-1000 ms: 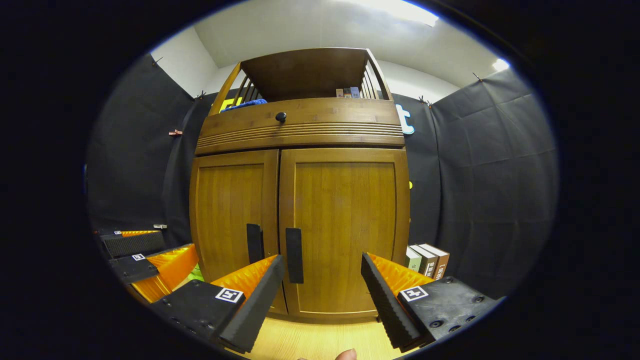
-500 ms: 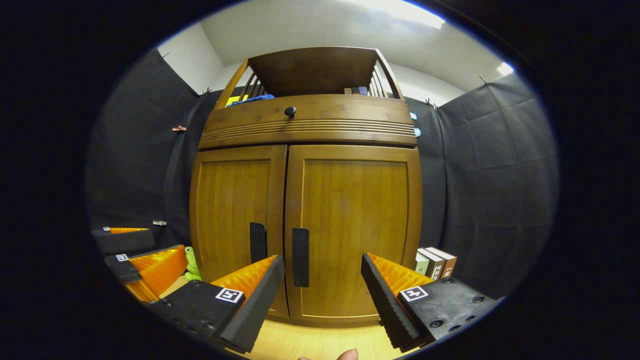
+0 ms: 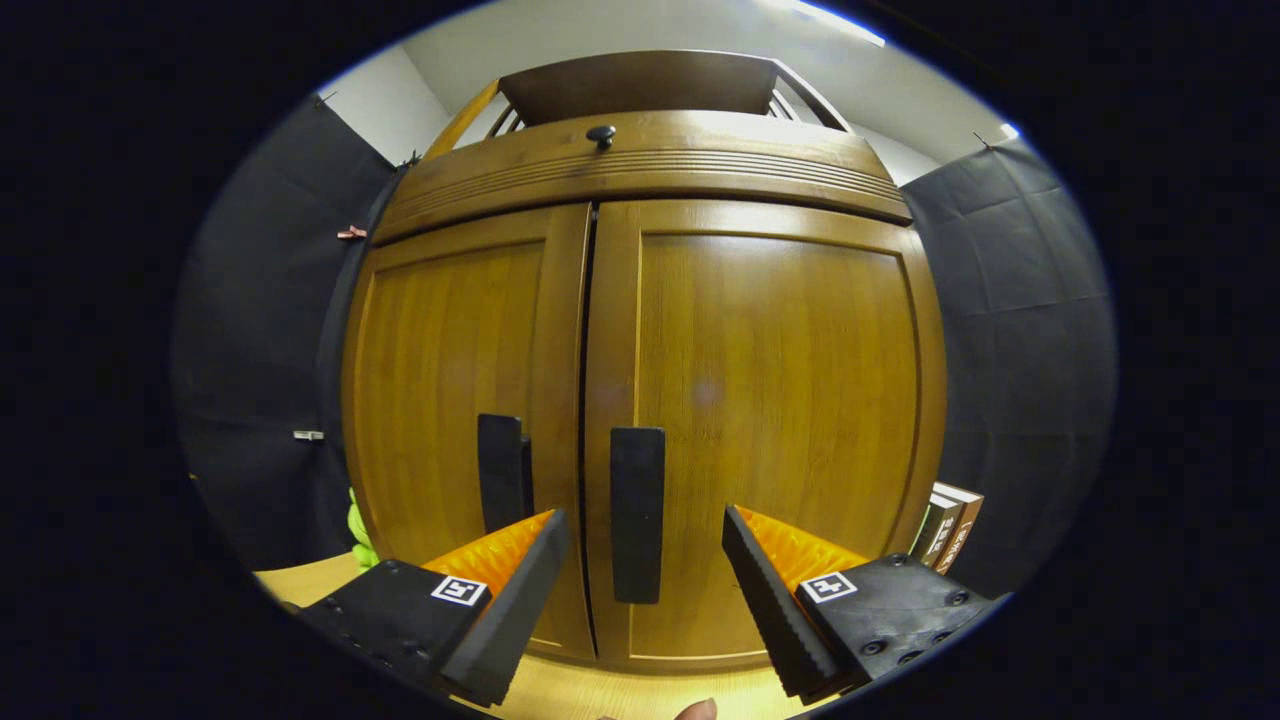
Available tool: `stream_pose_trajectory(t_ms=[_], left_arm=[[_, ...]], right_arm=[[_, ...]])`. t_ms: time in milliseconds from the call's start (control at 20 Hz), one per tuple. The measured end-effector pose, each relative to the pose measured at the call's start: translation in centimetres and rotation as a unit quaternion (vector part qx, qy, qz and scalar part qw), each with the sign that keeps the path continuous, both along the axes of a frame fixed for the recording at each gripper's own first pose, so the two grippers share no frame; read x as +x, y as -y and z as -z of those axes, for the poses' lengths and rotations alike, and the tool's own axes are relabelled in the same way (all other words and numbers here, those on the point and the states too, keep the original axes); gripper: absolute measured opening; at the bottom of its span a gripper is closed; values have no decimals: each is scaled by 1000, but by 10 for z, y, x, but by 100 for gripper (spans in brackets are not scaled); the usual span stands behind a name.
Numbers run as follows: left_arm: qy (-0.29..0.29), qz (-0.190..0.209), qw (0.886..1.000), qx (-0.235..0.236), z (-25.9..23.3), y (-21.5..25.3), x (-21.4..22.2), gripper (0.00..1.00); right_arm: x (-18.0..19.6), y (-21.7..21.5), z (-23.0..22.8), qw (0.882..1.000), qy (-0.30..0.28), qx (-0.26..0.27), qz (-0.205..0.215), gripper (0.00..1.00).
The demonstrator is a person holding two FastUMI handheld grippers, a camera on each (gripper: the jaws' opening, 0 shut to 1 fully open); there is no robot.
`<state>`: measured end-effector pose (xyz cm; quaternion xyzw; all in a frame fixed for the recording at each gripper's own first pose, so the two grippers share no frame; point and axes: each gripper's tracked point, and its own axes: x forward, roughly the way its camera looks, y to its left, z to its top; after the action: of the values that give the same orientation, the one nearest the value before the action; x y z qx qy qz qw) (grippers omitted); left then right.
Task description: Open the right door of the double-door shoe cabinet with the right hand, and open the left door with the left hand.
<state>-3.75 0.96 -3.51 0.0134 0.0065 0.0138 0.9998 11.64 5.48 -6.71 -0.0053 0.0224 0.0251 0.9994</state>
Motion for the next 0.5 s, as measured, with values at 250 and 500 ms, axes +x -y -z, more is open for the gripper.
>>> stream_pose_trajectory(t_ms=[250,500], left_arm=[[-5,2,1000,-12,5,0,-1,94],[-10,1,1000,-24,7,-6,-4,94]], right_arm=[[31,1,12,1000,-8,15,11,72],[32,-8,15,1000,-12,5,-6,33]])
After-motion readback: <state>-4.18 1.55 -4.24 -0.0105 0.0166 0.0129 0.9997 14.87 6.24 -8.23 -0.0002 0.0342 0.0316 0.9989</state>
